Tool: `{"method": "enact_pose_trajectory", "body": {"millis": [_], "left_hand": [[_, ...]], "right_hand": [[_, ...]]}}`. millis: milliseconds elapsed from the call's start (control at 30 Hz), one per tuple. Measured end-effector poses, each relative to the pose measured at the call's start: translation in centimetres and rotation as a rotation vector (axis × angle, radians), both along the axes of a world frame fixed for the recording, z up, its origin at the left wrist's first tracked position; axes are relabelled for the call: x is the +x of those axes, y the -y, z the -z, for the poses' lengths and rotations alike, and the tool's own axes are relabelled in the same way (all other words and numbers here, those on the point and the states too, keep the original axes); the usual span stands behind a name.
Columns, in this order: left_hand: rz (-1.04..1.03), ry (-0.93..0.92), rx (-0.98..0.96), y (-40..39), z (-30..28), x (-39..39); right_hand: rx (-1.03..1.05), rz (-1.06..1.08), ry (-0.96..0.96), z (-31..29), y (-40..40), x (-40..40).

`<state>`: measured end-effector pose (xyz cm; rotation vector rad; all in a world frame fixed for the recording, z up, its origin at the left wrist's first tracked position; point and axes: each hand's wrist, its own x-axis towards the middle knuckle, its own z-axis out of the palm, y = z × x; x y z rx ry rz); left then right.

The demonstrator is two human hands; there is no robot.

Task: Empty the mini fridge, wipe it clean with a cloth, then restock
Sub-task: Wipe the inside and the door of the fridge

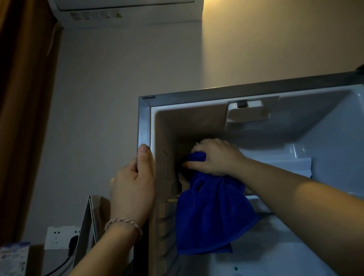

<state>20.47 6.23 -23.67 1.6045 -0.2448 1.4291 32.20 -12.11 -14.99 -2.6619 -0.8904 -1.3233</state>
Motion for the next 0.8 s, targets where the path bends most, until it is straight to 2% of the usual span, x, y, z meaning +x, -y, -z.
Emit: {"method": "enact_pose_trajectory", "body": {"millis": [200, 500, 600, 700, 800], "left_hand": [[0.017, -0.020, 0.002, 0.2, 0.1, -0.4], [0.025, -0.025, 0.007, 0.2, 0.3, -0.8], [0.034, -0.025, 0.008, 0.2, 0.3, -0.9], [0.028, 0.003, 0.004, 0.1, 0.3, -0.5], [0.018, 0.000, 0.000, 0.3, 0.2, -0.5]], "right_hand": [[0.052, 0.002, -0.035, 0.1, 2.6, -0.6], [0.191, 0.156, -0.080, 0.4, 12.2, -2.1], [0.214, 0.144, -0.070, 0.6, 14.0, -2.1], [0.184, 0.137, -0.064, 0.6, 13.3, -2.3], [0.062, 0.155, -0.025, 0.6, 10.5, -2.2]]}}
